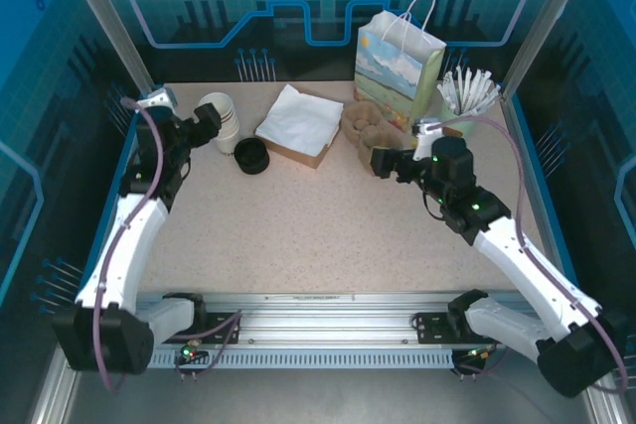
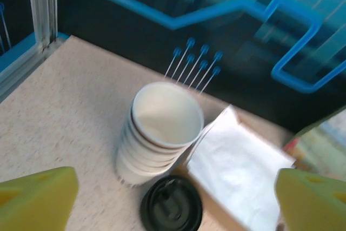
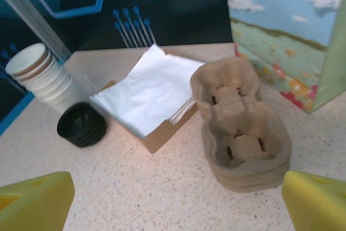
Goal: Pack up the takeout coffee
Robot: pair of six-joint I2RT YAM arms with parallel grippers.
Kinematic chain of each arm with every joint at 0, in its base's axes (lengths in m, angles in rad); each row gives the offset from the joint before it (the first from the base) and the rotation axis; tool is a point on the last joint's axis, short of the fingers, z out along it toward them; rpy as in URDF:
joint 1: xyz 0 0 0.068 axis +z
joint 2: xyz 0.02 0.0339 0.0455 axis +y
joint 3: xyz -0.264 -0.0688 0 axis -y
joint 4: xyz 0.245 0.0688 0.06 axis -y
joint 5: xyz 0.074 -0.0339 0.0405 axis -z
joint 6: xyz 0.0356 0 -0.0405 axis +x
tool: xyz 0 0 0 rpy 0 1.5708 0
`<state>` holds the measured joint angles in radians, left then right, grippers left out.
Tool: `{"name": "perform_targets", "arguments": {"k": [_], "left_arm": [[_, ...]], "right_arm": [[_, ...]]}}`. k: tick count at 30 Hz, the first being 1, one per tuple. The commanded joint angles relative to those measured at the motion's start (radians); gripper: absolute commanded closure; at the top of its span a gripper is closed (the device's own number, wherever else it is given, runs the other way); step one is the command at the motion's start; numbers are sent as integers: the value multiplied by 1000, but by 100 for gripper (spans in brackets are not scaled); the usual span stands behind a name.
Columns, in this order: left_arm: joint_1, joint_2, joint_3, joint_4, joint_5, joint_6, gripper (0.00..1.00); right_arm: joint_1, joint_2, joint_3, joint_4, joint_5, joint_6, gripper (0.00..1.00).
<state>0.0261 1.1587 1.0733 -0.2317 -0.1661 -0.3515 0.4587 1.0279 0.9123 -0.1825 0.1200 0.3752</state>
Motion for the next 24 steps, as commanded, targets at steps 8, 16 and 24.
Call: {"name": "perform_targets", "arguments": {"k": [8, 16, 24], "left_arm": [[88, 353, 332, -283, 56, 140, 31], [89, 501, 487, -361, 62, 181, 56], [89, 590, 591, -401, 63, 202, 71]], "right_arm": [[194, 262, 286, -213, 43, -149, 0], [218, 377, 358, -238, 17, -148, 0], [228, 429, 405, -273, 15, -162, 0]]}}
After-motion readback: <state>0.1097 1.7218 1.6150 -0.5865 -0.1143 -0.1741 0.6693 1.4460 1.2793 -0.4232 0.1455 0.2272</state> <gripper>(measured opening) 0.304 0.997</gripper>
